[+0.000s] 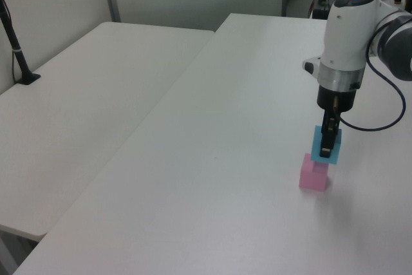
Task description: Put blue cube on pink cube
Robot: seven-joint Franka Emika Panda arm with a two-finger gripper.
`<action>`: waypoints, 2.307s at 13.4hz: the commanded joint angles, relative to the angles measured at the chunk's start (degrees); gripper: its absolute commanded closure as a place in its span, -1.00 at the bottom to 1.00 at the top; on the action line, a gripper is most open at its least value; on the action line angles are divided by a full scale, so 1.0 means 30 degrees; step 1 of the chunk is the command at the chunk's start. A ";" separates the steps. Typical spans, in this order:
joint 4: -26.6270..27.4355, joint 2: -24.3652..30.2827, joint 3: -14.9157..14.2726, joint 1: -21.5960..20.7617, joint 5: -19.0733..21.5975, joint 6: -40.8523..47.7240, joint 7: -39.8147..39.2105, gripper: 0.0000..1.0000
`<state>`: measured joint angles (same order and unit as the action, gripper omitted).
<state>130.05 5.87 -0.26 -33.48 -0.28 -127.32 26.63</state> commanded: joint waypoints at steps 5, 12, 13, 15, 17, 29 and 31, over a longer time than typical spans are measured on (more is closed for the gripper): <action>0.0098 -0.0726 -0.0029 -0.0060 -0.1254 -0.1153 0.1261 0.24; -0.0136 -0.1136 -0.0029 0.0028 -0.1459 -0.1183 0.1261 -0.68; -0.0165 -0.1136 -0.0029 0.0028 -0.1459 -0.1154 0.1261 -0.81; -0.0282 -0.1020 -0.0087 0.0057 -0.1459 -0.1066 0.1261 -1.00; -0.1273 -0.0583 -0.0176 -0.0001 -0.1459 0.0621 0.1174 -1.00; -1.1912 -0.0140 -0.0469 0.4590 -0.1224 1.2554 -0.4442 -1.00; -1.2353 -0.0140 -0.0469 0.7338 -0.1224 1.3143 -0.7134 -1.00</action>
<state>95.65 6.29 -1.97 -18.81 -3.61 -90.91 13.14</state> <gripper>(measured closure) 0.000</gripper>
